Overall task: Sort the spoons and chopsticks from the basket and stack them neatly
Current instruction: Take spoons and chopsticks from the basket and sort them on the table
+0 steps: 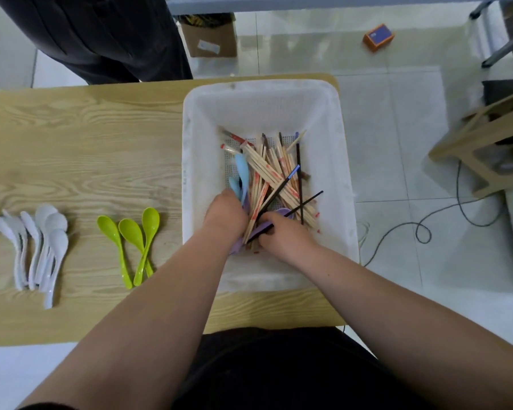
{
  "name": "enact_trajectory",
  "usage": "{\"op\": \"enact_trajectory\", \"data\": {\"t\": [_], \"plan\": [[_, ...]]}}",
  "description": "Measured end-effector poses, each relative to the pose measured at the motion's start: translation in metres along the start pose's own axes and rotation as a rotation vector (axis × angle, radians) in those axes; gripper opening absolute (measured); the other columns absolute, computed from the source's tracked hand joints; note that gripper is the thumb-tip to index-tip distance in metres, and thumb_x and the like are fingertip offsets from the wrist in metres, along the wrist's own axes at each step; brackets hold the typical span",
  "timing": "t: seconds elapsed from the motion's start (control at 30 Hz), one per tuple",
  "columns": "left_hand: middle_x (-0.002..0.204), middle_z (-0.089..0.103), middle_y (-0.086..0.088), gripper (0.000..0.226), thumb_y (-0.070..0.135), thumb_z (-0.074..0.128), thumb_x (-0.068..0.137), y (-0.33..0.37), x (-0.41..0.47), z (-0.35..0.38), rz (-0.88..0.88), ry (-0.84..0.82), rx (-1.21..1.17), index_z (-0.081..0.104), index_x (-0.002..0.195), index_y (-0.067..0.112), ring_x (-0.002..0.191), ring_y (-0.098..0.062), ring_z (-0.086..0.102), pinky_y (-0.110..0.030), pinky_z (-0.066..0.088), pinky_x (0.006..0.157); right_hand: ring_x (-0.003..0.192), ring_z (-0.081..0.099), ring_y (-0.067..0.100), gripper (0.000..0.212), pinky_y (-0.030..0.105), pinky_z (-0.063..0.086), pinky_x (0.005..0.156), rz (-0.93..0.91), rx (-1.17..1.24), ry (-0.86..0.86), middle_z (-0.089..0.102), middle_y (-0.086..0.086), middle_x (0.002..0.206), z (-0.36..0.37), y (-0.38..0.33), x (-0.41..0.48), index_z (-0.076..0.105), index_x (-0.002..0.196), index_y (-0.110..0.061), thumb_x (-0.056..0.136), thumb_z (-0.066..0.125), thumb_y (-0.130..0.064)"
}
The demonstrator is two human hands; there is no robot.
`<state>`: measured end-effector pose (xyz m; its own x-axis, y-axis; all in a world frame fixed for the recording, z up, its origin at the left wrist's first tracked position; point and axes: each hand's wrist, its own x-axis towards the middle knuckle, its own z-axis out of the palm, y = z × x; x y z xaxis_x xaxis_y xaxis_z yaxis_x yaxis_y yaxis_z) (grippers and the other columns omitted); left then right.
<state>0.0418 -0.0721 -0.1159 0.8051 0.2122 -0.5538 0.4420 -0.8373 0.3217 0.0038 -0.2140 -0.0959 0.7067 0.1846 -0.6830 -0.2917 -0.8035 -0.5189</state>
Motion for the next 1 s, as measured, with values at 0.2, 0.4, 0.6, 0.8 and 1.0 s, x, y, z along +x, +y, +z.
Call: {"op": "enact_trajectory", "data": {"t": [0.2, 0.4, 0.6, 0.8, 1.0], "plan": [[0.116, 0.062, -0.018, 0.034, 0.014, 0.060, 0.092, -0.003, -0.004, -0.008, -0.004, -0.111, -0.075, 0.050, 0.122, 0.001, 0.107, -0.035, 0.061, -0.031, 0.041, 0.075, 0.090, 0.061, 0.024, 0.024, 0.027, 0.036, 0.065, 0.008, 0.095, 0.075, 0.065, -0.003, 0.093, 0.000, -0.002, -0.009, 0.056, 0.113, -0.030, 0.089, 0.059, -0.031], [0.101, 0.067, -0.019, 0.022, 0.019, 0.065, 0.088, 0.004, -0.017, -0.023, -0.023, -0.266, -0.088, 0.065, 0.100, 0.001, 0.103, -0.036, 0.064, -0.039, 0.053, 0.084, 0.069, 0.055, 0.007, 0.014, 0.019, 0.032, 0.051, -0.010, 0.198, 0.131, 0.061, -0.011, 0.078, -0.003, -0.001, -0.013, 0.061, 0.105, -0.026, 0.092, 0.064, -0.031], [0.087, 0.068, -0.014, 0.010, 0.011, 0.071, 0.082, 0.001, -0.026, -0.023, -0.167, -0.303, -0.289, 0.065, 0.088, 0.006, 0.081, -0.027, 0.064, -0.038, 0.056, 0.079, 0.070, 0.055, 0.010, 0.007, 0.019, 0.033, 0.054, -0.026, 0.266, 0.209, 0.059, -0.010, 0.076, -0.003, 0.006, -0.014, 0.064, 0.096, -0.025, 0.091, 0.066, -0.029], [0.074, 0.060, -0.010, 0.012, 0.009, 0.068, 0.082, -0.003, -0.036, -0.031, -0.165, -0.242, -0.285, 0.059, 0.073, 0.009, 0.067, -0.023, 0.054, -0.026, 0.043, 0.059, 0.107, 0.062, 0.027, 0.028, 0.028, 0.043, 0.078, -0.091, 0.055, 0.081, 0.067, 0.006, 0.114, -0.008, 0.013, -0.012, 0.061, 0.117, -0.024, 0.090, 0.059, -0.027], [0.077, 0.060, -0.010, 0.005, 0.005, 0.059, 0.087, 0.000, -0.050, -0.034, -0.160, -0.350, -0.283, 0.059, 0.085, 0.009, 0.067, -0.020, 0.056, -0.025, 0.044, 0.052, 0.109, 0.061, 0.034, 0.032, 0.029, 0.038, 0.074, -0.190, -0.210, 0.032, 0.065, 0.012, 0.118, -0.013, 0.016, -0.011, 0.060, 0.126, -0.024, 0.094, 0.055, -0.026]]}}
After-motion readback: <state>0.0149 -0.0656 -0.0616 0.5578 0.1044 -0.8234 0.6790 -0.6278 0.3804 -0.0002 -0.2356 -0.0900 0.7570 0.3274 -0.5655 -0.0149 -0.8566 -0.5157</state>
